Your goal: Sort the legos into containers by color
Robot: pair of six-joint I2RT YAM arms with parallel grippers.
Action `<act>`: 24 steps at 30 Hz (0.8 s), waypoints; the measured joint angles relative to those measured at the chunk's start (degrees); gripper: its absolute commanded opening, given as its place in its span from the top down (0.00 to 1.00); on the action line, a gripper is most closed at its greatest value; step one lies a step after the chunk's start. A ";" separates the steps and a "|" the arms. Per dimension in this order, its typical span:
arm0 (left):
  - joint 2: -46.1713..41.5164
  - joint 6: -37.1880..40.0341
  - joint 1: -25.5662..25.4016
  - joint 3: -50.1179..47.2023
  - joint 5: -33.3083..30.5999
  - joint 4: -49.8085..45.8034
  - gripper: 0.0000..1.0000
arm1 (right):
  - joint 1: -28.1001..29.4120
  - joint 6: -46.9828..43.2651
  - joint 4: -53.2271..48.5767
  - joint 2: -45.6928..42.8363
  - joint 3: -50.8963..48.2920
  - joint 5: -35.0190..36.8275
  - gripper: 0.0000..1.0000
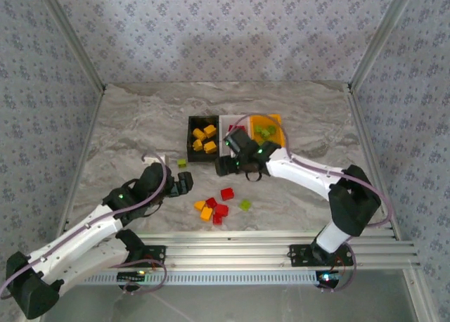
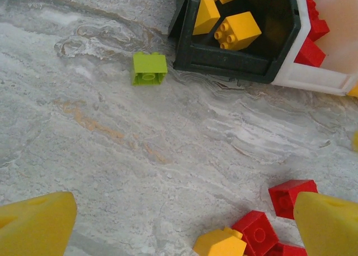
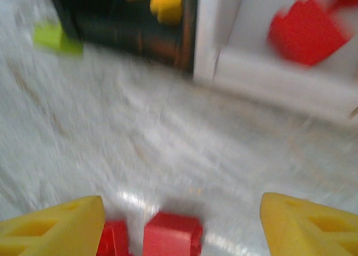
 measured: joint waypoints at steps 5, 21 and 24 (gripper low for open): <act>-0.44 -0.76 0.44 -1.77 -0.02 -0.02 0.01 | 5.25 3.28 0.04 3.69 -3.63 -0.22 0.24; -2.45 -1.29 1.38 -2.36 -0.02 -1.03 0.01 | 5.97 6.67 1.36 9.35 -3.65 2.56 0.63; -2.91 -1.29 1.38 -2.49 0.00 -1.11 0.00 | 5.33 6.67 0.96 8.26 -3.69 3.08 0.65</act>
